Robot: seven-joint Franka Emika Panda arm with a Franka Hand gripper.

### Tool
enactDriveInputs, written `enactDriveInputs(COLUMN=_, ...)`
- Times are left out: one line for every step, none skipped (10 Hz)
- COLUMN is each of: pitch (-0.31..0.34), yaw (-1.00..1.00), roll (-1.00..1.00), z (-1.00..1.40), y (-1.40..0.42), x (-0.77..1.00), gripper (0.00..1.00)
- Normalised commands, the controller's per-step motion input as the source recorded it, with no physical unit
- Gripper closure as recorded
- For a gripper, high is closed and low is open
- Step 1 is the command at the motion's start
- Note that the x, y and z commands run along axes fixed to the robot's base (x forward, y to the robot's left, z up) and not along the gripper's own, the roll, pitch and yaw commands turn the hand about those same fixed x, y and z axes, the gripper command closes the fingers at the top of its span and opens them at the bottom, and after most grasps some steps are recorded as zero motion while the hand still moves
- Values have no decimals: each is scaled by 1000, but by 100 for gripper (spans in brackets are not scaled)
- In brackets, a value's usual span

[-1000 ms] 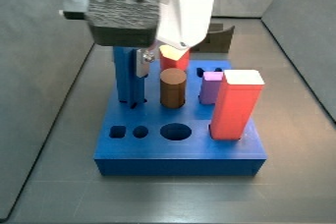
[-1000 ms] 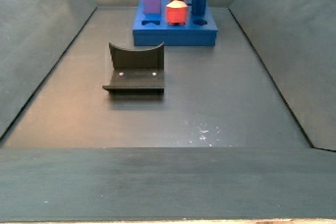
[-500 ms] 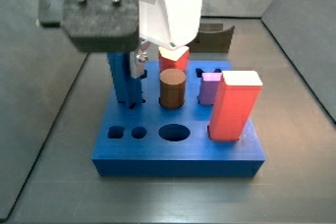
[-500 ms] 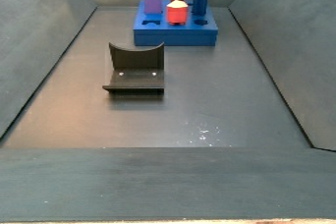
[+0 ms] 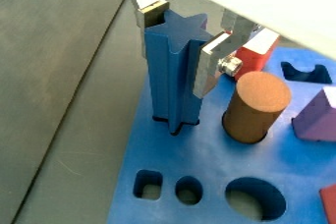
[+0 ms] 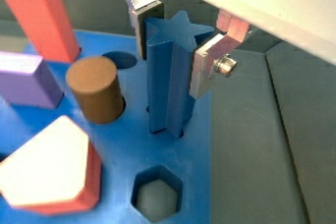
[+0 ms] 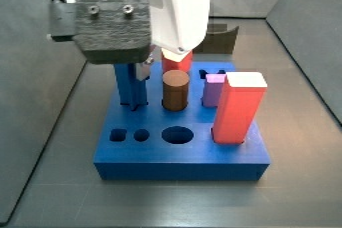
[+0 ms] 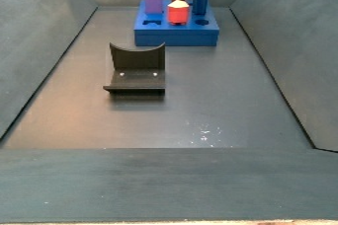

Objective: Pick up the star object. Move up. Place the star object on the fixture. Regrasp the star object. Move to above the board. Insert the star object.
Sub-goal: Insert the star object.

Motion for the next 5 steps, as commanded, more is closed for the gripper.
enactDriveInputs(pitch=0, yaw=143, roll=-21, z=-77, y=49, x=0, gripper=100)
enactDriveInputs(pitch=0, yaw=6, roll=-10, z=-129, y=0, x=0, gripper=100)
enactDriveInputs(pitch=-29, yaw=0, roll=-9, z=-351, y=0, x=0, gripper=100)
enactDriveInputs(pitch=-63, yaw=77, roll=0, z=-346, y=0, x=-89, gripper=100)
enactDriveInputs(pitch=-50, yaw=134, roll=0, z=-254, y=0, x=-40, gripper=100)
